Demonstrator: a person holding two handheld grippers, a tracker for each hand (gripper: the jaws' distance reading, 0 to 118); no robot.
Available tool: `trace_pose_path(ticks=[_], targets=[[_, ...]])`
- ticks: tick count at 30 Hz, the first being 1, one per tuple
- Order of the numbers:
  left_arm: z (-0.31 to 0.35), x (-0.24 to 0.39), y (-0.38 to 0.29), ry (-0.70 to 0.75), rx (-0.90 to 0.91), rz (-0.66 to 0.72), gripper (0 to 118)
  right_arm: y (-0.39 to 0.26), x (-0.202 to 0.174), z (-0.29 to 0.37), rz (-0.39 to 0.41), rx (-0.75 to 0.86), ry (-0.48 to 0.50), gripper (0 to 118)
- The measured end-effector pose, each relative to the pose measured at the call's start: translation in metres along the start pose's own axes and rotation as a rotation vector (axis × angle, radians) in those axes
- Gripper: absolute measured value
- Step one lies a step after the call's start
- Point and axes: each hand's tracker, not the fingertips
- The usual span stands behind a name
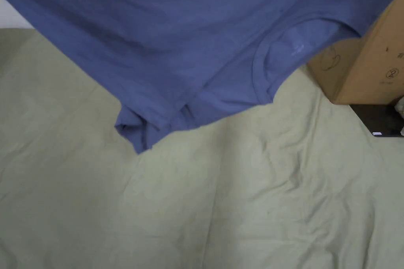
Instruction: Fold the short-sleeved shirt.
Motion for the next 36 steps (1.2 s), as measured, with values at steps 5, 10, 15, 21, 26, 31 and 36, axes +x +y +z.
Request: trace_pose_path(ticks=[5,10,15,21,26,31,36], targets=[[-0.059,0.038,-0.001,0.012,-0.035,-0.005,0,0.018,-0.013,-0.057,-0.005,0.024,-0.058,1],[-0.112,0.073,-0.016,-0.011,-0.054,0.012,0,0.01,-0.026,-0.107,-0.031,0.031,-0.101,1],[-0.153,0.096,-0.057,-0.025,-0.099,-0.028,0,-0.029,-0.028,-0.157,-0.021,-0.009,-0.125,1],[-0.167,0.09,-0.141,-0.043,-0.249,-0.067,0,-0.117,-0.011,-0.195,-0.01,-0.174,-0.099,1],[-0.147,0.053,-0.218,-0.063,-0.369,-0.064,0,-0.215,0.024,-0.192,-0.012,-0.334,-0.077,1],[-0.09,-0.002,-0.295,-0.081,-0.469,-0.044,0,-0.315,0.064,-0.146,-0.019,-0.467,-0.033,1],[-0.031,-0.054,-0.371,-0.069,-0.574,-0.049,0,-0.402,0.103,-0.083,-0.088,-0.596,-0.015,1]])
